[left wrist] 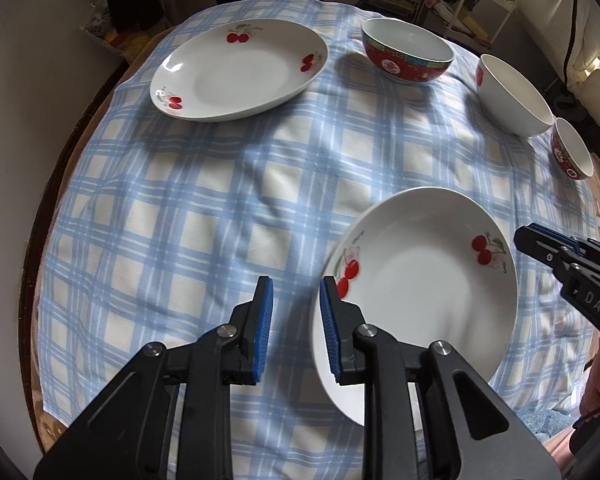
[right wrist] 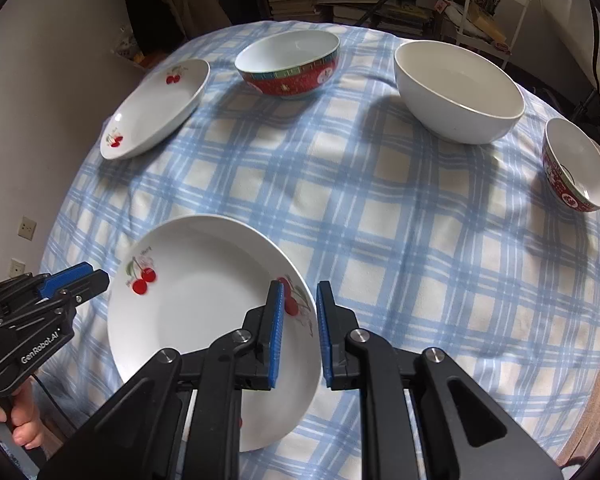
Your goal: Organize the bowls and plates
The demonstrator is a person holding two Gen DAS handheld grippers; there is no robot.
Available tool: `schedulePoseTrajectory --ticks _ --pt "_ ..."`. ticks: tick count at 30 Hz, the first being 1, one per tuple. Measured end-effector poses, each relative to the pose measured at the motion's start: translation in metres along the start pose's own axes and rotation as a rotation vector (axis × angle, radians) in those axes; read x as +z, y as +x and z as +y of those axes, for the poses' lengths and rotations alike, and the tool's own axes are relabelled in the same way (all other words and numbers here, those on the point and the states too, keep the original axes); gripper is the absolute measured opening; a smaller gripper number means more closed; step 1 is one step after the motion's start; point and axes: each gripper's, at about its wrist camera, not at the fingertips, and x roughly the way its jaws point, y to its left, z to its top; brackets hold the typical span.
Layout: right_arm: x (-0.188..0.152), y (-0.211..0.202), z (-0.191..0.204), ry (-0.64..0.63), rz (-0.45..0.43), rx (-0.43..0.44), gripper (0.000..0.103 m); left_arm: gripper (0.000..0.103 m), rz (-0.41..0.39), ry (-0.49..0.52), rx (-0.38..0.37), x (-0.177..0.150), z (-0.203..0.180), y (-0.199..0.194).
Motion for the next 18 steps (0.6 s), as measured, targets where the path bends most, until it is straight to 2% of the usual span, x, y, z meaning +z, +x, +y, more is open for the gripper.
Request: schedulePoseTrajectory --ticks 1,3,5,7,10,11,12,15,18 --pt "0.005 -0.003 0.001 0.004 -0.009 0.014 0.019 0.031 0.004 -0.006 0.008 0.004 0.005 -0.001" --pt "0.017 -0.007 0.005 -0.002 -0.023 0.029 0.030 0.041 -0.001 -0.026 0.017 0.013 0.016 -0.003" --pt "0.029 -0.010 0.011 -0.012 -0.042 0.040 0.047 0.047 -0.014 -0.047 0.027 0.021 0.029 -0.007" --pt "0.042 -0.012 0.020 -0.029 -0.056 0.055 0.051 0.055 -0.027 -0.064 0.038 0.032 0.041 -0.009" --pt "0.065 -0.013 0.031 -0.043 -0.085 0.065 0.071 0.076 -0.053 -0.072 0.081 0.050 0.057 -0.011" --pt "0.072 -0.014 0.034 -0.046 -0.101 0.062 0.075 0.085 -0.064 -0.068 0.099 0.056 0.061 -0.010" --pt "0.081 -0.015 0.038 -0.054 -0.112 0.062 0.077 0.089 -0.075 -0.061 0.118 0.063 0.066 -0.010" --pt "0.106 -0.015 0.048 -0.079 -0.140 0.071 0.079 0.089 -0.084 -0.030 0.163 0.083 0.079 -0.002" --pt "0.131 -0.008 0.056 -0.092 -0.155 0.065 0.080 0.089 -0.089 -0.028 0.169 0.100 0.095 0.010"
